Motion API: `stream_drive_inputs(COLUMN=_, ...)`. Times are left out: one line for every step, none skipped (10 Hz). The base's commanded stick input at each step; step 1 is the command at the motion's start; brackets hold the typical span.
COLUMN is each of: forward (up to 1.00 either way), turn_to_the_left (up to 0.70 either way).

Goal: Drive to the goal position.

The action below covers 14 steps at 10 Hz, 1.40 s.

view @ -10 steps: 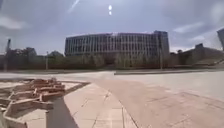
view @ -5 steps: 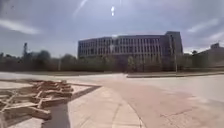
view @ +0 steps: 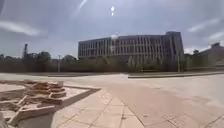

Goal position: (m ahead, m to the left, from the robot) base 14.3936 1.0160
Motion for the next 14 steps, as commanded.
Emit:
stream_drive_inputs(forward=1.00, turn_to_the_left=0.00)
stream_drive_inputs(forward=1.00, turn_to_the_left=0.00)
stream_drive_inputs(forward=1.00, turn_to_the_left=0.00)
stream_drive_inputs(forward=1.00, turn_to_the_left=0.00)
stream_drive_inputs(forward=1.00, turn_to_the_left=0.00)
stream_drive_inputs(forward=1.00, turn_to_the_left=0.00)
stream_drive_inputs(forward=1.00, turn_to_the_left=0.00)
stream_drive_inputs(forward=1.00, turn_to_the_left=0.00)
stream_drive_inputs(forward=1.00, turn_to_the_left=0.00)
stream_drive_inputs(forward=1.00, turn_to_the_left=0.00)
stream_drive_inputs(forward=1.00, turn_to_the_left=0.00)
stream_drive_inputs(forward=1.00, turn_to_the_left=0.00)
stream_drive_inputs(forward=1.00, turn_to_the_left=0.00)
stream_drive_inputs(forward=1.00, turn_to_the_left=0.00)
